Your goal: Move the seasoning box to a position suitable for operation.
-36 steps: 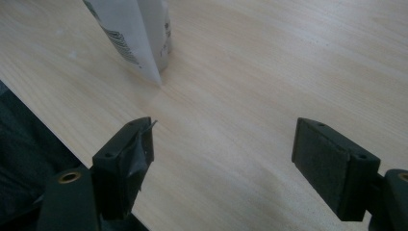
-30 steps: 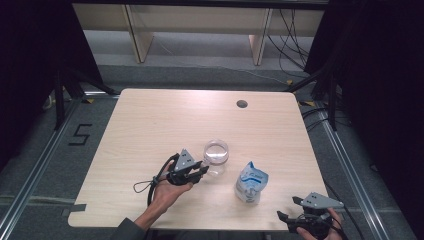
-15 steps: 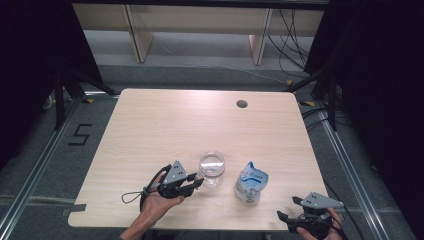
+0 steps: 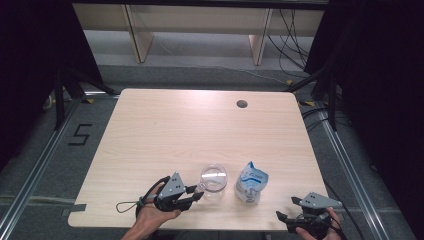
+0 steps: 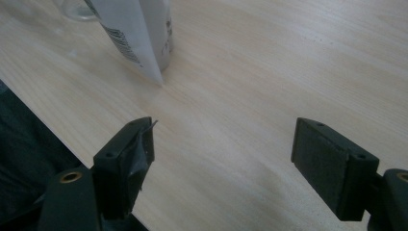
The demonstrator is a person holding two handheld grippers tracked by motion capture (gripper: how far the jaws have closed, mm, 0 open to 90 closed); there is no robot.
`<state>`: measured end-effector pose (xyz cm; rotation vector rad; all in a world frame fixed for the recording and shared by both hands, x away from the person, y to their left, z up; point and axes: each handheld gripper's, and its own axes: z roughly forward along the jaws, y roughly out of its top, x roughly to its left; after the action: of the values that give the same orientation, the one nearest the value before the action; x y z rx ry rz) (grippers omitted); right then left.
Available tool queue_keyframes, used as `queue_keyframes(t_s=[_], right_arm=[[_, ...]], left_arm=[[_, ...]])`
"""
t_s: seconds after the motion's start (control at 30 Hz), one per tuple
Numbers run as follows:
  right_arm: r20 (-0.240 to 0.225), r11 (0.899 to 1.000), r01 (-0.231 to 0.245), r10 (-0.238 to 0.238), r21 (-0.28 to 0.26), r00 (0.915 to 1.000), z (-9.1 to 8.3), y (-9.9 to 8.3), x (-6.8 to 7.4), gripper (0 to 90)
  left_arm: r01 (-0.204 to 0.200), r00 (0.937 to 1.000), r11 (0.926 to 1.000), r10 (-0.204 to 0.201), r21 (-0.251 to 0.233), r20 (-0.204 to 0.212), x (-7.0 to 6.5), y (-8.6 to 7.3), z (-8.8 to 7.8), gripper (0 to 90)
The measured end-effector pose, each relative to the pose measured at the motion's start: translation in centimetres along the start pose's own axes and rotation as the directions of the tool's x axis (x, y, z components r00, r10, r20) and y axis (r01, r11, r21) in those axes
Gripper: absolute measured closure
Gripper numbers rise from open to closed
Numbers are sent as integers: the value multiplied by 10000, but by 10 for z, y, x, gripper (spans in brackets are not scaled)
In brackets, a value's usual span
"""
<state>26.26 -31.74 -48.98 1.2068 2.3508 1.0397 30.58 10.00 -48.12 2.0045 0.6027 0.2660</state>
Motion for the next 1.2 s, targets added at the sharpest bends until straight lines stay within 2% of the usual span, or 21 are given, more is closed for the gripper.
queue_keyframes(t_s=[0.03,0.07,0.13,0.17,0.2,0.33,0.37,0.4,0.47,0.53,0.57,0.6,0.63,0.67,0.83,0.87,0.93,0.97,1.0,1.17,1.2], right_arm=[[48,10000,44,-44,-32,10000,0,0,0,238],[-43,9998,154,-155,-135,9999,1,0,0,238],[-135,9999,87,-88,-72,9999,1,0,0,247],[-86,9998,160,-161,-102,9998,1,0,0,255],[-17,10000,26,-25,50,10000,0,0,2,255],[-152,10000,70,-71,-56,9999,1,0,1,255],[-223,9998,-170,172,55,9996,0,0,4,255],[-169,10000,11,-12,-81,9999,1,0,3,255],[-92,9998,208,-209,-37,9997,0,0,2,255],[-100,9999,168,-168,-3,9998,0,0,2,255],[-190,9999,-89,90,96,9998,-1,0,4,257],[-163,9999,65,-64,78,9998,0,0,3,259],[-133,9996,266,-266,-26,9996,0,0,2,260],[-137,9996,267,-267,-23,9995,0,0,2,260],[-176,9994,339,-340,-25,9993,0,0,2,260],[-351,9990,438,-440,-71,9984,0,0,1,263],[-214,9992,404,-405,-74,9989,-1,0,2,266],[-348,9989,447,-451,-105,9984,0,0,2,270],[-464,9993,379,-379,-14,9982,-1,0,3,276],[-385,9987,456,-464,-218,9982,-1,0,4,277],[-631,9987,483,-493,-173,9968,0,0,4,280]], left_arm=[[129,9999,9999,-128,-22,94,-2,-1,0,727],[27,9999,10000,-28,91,139,-2,0,-2,727],[-9,9999,9999,8,116,131,-5,-2,-4,727],[-237,9995,9996,233,153,225,-4,-2,-5,727],[-168,9990,9998,164,96,417,-5,-3,-6,726],[-258,9981,9996,255,59,556,-4,-4,-8,726],[-277,9982,9996,273,62,537,-3,-5,-8,725],[-252,9987,9996,248,82,452,-4,-5,-9,724],[-542,9980,9983,534,216,343,-2,-4,-10,722],[-416,9989,9990,413,143,219,-2,-4,-10,720],[-325,9994,9993,323,168,146,1,-5,-11,717],[-215,9997,9997,217,127,-121,6,-7,-13,714],[-215,9997,9997,217,127,-121,6,-7,-13,711],[-71,9995,9999,74,71,-291,11,-8,-16,707],[213,9981,9998,-215,-40,-574,19,-11,-19,694],[186,9982,9998,-189,-44,-563,20,-11,-19,693],[236,9979,9997,-239,-54,-598,20,-11,-19,695],[126,9982,9999,-128,-45,-591,20,-11,-19,697],[214,9978,9998,-214,-14,-628,18,-11,-20,702],[183,9979,9998,-183,1,-623,18,-11,-19,704],[96,9979,10000,-95,15,-635,18,-11,-20,703]])
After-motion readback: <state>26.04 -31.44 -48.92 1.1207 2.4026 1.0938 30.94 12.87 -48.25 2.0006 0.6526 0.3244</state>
